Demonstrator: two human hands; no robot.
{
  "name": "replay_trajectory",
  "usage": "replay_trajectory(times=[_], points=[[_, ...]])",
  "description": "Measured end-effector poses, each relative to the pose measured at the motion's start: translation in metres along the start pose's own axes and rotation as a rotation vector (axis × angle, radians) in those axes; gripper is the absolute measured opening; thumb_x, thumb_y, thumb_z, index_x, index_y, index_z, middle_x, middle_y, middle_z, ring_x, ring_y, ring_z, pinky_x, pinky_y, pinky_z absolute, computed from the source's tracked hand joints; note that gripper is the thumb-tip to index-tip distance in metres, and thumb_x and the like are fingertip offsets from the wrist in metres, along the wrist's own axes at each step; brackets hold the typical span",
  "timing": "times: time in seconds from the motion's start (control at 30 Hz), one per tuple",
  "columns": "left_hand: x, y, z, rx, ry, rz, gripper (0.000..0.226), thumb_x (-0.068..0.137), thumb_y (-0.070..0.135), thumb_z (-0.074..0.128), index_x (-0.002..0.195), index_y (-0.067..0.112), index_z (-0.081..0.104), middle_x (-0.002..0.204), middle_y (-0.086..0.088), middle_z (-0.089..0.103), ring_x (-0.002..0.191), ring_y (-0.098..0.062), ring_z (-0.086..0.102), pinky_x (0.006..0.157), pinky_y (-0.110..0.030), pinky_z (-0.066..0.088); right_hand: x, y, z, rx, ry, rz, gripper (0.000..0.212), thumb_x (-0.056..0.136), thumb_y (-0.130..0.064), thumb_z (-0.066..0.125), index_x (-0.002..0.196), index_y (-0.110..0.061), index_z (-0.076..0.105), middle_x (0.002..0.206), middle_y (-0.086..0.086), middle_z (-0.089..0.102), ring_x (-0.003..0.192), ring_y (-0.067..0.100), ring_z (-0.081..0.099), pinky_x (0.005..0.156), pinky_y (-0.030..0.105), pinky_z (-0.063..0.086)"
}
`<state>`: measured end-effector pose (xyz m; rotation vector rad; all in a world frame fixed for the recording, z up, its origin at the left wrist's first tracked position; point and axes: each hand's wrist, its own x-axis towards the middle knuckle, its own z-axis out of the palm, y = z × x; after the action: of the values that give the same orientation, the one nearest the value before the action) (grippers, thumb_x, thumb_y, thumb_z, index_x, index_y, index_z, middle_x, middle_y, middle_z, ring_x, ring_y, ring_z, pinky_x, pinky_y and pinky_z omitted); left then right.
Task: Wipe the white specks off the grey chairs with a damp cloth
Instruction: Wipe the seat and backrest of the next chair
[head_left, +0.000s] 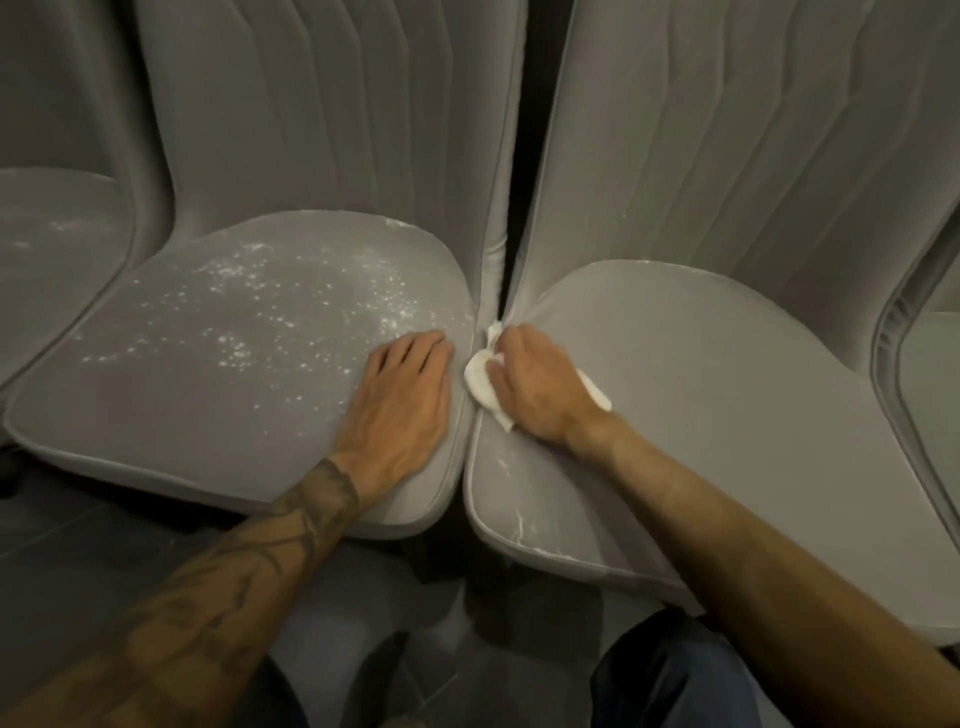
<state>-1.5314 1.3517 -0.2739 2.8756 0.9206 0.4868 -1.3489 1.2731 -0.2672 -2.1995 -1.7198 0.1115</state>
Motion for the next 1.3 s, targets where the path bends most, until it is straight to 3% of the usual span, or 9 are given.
replay_trajectory(times=[0.13, 0.3, 0.37, 0.53, 0.7, 0.83, 1.0, 1.13, 1.3], points=[[0.0, -0.001, 0.002, 0.035, 0.033, 0.009, 0.041, 0.103, 0.017, 0.043, 0.141, 0.009, 0.054, 0.145, -0.01, 0.055, 0.134, -0.028, 0.05, 0.114, -0.045, 0.038, 0.031, -0.002, -0.006, -0.068, 0.029, 0.164, 0.029, 0.103, -0.027, 0.039, 0.118, -0.004, 0.049, 0.121, 0.017, 0.053, 0.108, 0.037, 0.051, 0.093, 0.045, 0.037], [-0.001, -0.003, 0.003, 0.044, 0.008, 0.005, 0.043, 0.101, 0.017, 0.044, 0.142, 0.008, 0.054, 0.147, -0.011, 0.054, 0.135, -0.029, 0.049, 0.114, -0.046, 0.037, -0.06, -0.034, -0.001, 0.089, -0.014, -0.135, 0.023, 0.103, -0.033, 0.04, 0.108, -0.013, 0.05, 0.104, 0.007, 0.051, 0.09, 0.024, 0.048, 0.085, 0.042, 0.039], [-0.001, -0.002, 0.002, 0.044, -0.006, -0.004, 0.045, 0.102, 0.019, 0.041, 0.144, 0.008, 0.053, 0.149, -0.011, 0.053, 0.137, -0.029, 0.048, 0.116, -0.046, 0.036, -0.067, -0.03, -0.006, 0.091, -0.081, -0.173, 0.022, 0.103, -0.033, 0.04, 0.107, -0.013, 0.05, 0.104, 0.006, 0.05, 0.091, 0.024, 0.047, 0.085, 0.04, 0.038], [-0.001, -0.001, -0.001, 0.056, 0.006, -0.008, 0.043, 0.102, 0.018, 0.043, 0.143, 0.009, 0.053, 0.148, -0.01, 0.054, 0.135, -0.029, 0.049, 0.115, -0.046, 0.037, -0.018, -0.023, -0.014, -0.055, -0.041, 0.122, 0.029, 0.104, -0.029, 0.038, 0.116, -0.005, 0.05, 0.119, 0.016, 0.052, 0.105, 0.034, 0.05, 0.095, 0.049, 0.037], [-0.001, -0.003, 0.002, 0.039, 0.005, -0.007, 0.042, 0.102, 0.017, 0.042, 0.142, 0.008, 0.054, 0.148, -0.011, 0.054, 0.135, -0.03, 0.049, 0.114, -0.047, 0.038, -0.095, -0.06, 0.0, 0.026, 0.022, -0.028, 0.02, 0.102, -0.032, 0.041, 0.107, -0.015, 0.049, 0.103, 0.006, 0.052, 0.087, 0.024, 0.05, 0.083, 0.045, 0.045], [-0.002, -0.002, 0.002, 0.034, -0.002, -0.011, 0.045, 0.102, 0.019, 0.04, 0.144, 0.009, 0.052, 0.149, -0.01, 0.053, 0.136, -0.029, 0.047, 0.116, -0.046, 0.036, -0.13, -0.068, -0.002, 0.055, -0.01, -0.034, 0.013, 0.102, -0.034, 0.044, 0.103, -0.021, 0.046, 0.1, 0.0, 0.051, 0.083, 0.017, 0.048, 0.081, 0.041, 0.047], [-0.004, -0.001, -0.002, 0.025, -0.024, -0.019, 0.045, 0.104, 0.02, 0.038, 0.146, 0.007, 0.051, 0.152, -0.013, 0.051, 0.139, -0.031, 0.046, 0.118, -0.047, 0.034, -0.086, -0.07, -0.004, -0.033, 0.043, 0.095, 0.02, 0.101, -0.031, 0.042, 0.107, -0.013, 0.051, 0.106, 0.007, 0.051, 0.095, 0.026, 0.05, 0.087, 0.044, 0.04], [-0.003, -0.002, -0.004, 0.056, -0.027, 0.001, 0.048, 0.104, 0.022, 0.036, 0.147, 0.008, 0.049, 0.152, -0.012, 0.05, 0.139, -0.03, 0.045, 0.118, -0.046, 0.034, -0.14, -0.06, -0.007, 0.031, 0.065, 0.061, 0.015, 0.1, -0.031, 0.047, 0.102, -0.017, 0.051, 0.099, 0.003, 0.05, 0.084, 0.023, 0.048, 0.079, 0.04, 0.042], [-0.004, 0.0, -0.004, 0.059, -0.03, 0.001, 0.046, 0.104, 0.021, 0.036, 0.147, 0.009, 0.048, 0.152, -0.01, 0.049, 0.138, -0.028, 0.045, 0.118, -0.045, 0.033, -0.18, -0.019, -0.024, -0.052, 0.213, 0.268, 0.021, 0.099, -0.032, 0.043, 0.097, -0.013, 0.051, 0.091, 0.005, 0.048, 0.079, 0.027, 0.047, 0.072, 0.047, 0.042]])
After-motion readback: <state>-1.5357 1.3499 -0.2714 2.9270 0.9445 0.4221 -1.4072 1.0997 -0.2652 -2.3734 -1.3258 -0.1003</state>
